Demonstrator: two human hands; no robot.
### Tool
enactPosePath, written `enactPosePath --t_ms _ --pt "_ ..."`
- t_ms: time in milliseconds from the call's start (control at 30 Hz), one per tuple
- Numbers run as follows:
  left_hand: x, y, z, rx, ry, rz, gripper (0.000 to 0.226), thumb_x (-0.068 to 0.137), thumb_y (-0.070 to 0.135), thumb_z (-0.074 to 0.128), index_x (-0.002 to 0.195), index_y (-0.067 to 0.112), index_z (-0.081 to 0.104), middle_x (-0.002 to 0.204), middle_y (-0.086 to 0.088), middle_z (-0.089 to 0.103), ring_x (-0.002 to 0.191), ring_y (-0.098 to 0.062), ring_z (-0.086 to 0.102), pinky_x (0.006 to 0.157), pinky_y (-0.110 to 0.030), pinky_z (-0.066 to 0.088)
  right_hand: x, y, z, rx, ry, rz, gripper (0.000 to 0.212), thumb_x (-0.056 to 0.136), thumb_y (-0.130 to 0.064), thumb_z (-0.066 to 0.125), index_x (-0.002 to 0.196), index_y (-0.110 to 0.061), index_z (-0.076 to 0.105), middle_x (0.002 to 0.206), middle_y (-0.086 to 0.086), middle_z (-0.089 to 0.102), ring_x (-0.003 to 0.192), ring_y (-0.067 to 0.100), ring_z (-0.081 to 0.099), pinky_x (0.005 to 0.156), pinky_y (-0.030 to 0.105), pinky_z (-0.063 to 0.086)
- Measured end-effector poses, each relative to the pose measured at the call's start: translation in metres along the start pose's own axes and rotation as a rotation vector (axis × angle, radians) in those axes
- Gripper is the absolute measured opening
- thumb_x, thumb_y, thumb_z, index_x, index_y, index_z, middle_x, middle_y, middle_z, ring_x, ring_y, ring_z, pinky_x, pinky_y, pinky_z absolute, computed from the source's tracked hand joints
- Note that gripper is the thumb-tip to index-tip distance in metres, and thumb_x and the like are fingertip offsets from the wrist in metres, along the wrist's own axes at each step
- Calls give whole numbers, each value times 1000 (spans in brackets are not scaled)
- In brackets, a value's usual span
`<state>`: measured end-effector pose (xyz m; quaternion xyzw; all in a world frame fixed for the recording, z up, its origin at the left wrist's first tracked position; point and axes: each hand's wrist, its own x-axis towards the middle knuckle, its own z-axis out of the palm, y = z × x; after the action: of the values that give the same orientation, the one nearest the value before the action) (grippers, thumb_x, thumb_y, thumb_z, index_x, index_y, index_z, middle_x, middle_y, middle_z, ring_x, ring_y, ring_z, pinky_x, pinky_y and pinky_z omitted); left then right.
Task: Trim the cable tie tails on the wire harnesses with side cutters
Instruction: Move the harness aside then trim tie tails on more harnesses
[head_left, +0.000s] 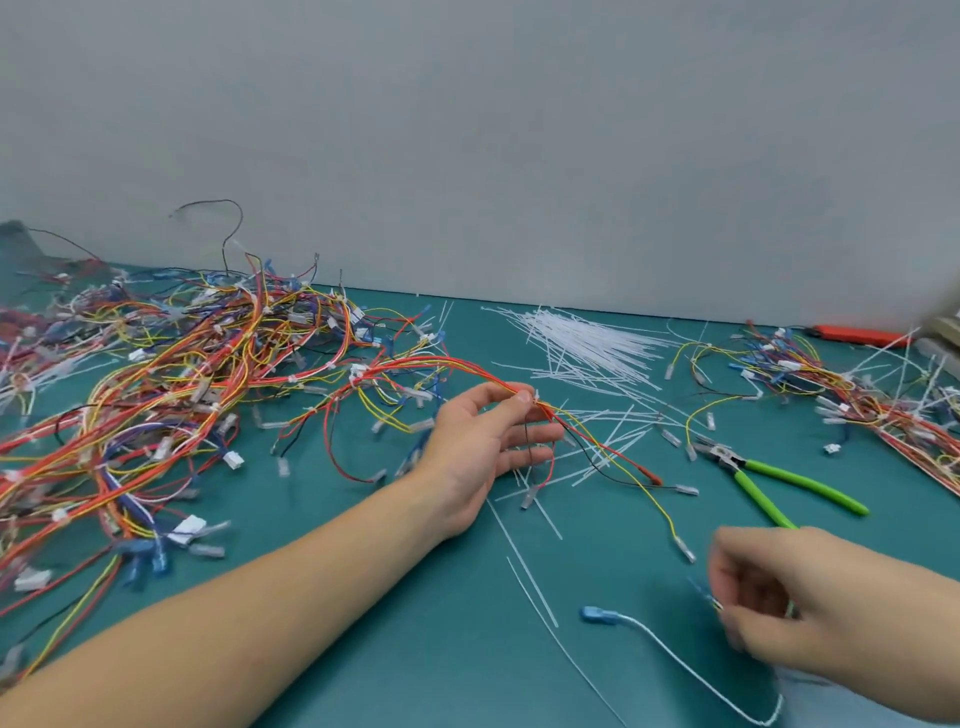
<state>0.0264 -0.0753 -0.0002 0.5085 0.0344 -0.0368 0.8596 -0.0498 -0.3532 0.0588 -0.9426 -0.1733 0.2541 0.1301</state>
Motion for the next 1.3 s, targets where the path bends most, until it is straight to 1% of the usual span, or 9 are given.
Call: enactPosePath --t_ms 167,300,400,467,567,667,833,1000,1300 --pt "-5 2 2 53 -38 12 12 102 12 61 110 4 59 86 -13 73 70 -23 74 60 -31 62 26 -89 -61 317 -433 -358 4 97 -28 71 99 -27 66 86 7 78 63 16 70 63 29 59" --pt "-5 3 1 106 -50 27 9 104 10 57 110 4 59 89 -12 72 70 -24 73 62 -33 62 64 -198 -108 736 -14 -690 6 100 -10 61 101 -5 66 87 11 77 73 19 75 62 26 60" --pt "-6 3 -1 78 -41 -2 7 102 12 62 108 7 60 91 -10 75 77 -28 76 70 -37 63 86 -263 -133 1077 133 -771 9 108 -17 53 110 -10 57 110 10 68 122 31 67 96 38 59" --pt "-5 2 -3 76 -52 -6 6 102 12 62 107 7 61 92 -12 74 78 -29 76 68 -36 64 102 -277 -138 1013 345 -749 3 106 -16 54 103 -17 55 92 0 52 126 35 62 100 37 52" --pt "-3 1 -3 67 -63 -5 4 102 11 62 105 8 62 93 -12 74 77 -29 76 65 -33 63 122 -254 -123 921 607 -594 24 102 -13 56 125 -18 62 121 7 70 118 22 67 106 42 53" --pt "-3 0 -2 55 -72 5 5 102 11 63 105 7 62 91 -11 74 75 -28 75 65 -34 63 131 -197 -90 752 444 -416 15 102 -17 58 108 -22 71 110 6 78 105 18 74 99 44 58" --pt "-2 0 -2 39 -74 30 4 99 11 66 101 9 68 91 -10 73 71 -20 71 62 -30 60 138 -101 -43 462 645 -164 14 99 -22 65 107 -19 76 97 -4 77 93 13 71 92 39 56" --pt "0 1 -4 80 -67 -2 11 94 15 71 102 13 77 93 -5 71 87 -21 53 63 -24 49 127 -69 -13 653 324 -323 10 101 -22 65 105 -16 72 79 6 75 71 18 68 71 32 57" --pt "-1 9 -6 323 -284 -147 32 85 19 79 116 17 75 85 6 68 62 -12 56 47 -22 36 100 -47 -38 1403 551 -423 18 100 -28 54 95 -16 67 59 -4 37 58 15 50 61 34 58"
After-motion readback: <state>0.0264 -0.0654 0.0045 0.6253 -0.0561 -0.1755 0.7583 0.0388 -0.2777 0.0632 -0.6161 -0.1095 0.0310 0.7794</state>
